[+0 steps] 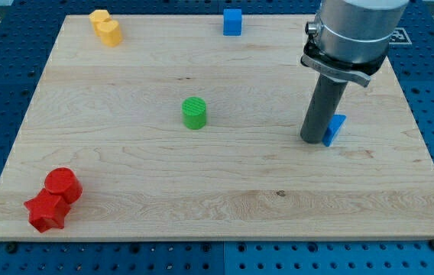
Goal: Move blue traingle to the right side
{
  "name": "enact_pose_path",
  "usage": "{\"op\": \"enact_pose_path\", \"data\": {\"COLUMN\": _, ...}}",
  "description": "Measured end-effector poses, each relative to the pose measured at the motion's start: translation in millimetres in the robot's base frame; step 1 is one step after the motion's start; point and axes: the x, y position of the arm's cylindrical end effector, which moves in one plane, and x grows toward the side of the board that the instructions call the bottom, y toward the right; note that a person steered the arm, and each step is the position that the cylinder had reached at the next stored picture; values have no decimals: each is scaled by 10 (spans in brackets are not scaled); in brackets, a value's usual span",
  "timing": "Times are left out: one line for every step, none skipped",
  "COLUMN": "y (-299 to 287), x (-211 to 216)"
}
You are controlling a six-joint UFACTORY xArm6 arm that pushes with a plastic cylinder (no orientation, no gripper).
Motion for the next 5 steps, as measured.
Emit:
{"op": "enact_pose_path", "data": {"y": 30, "x": -6}}
{"op": "enact_pose_path", "data": {"y": 122, "x": -6}}
{"op": "enact_pose_path", "data": {"y": 251, "x": -6}}
{"op": "enact_pose_path", "data": {"y": 408, "x": 0}}
{"op": "enact_pose_path", "data": {"y": 596, "x": 16}}
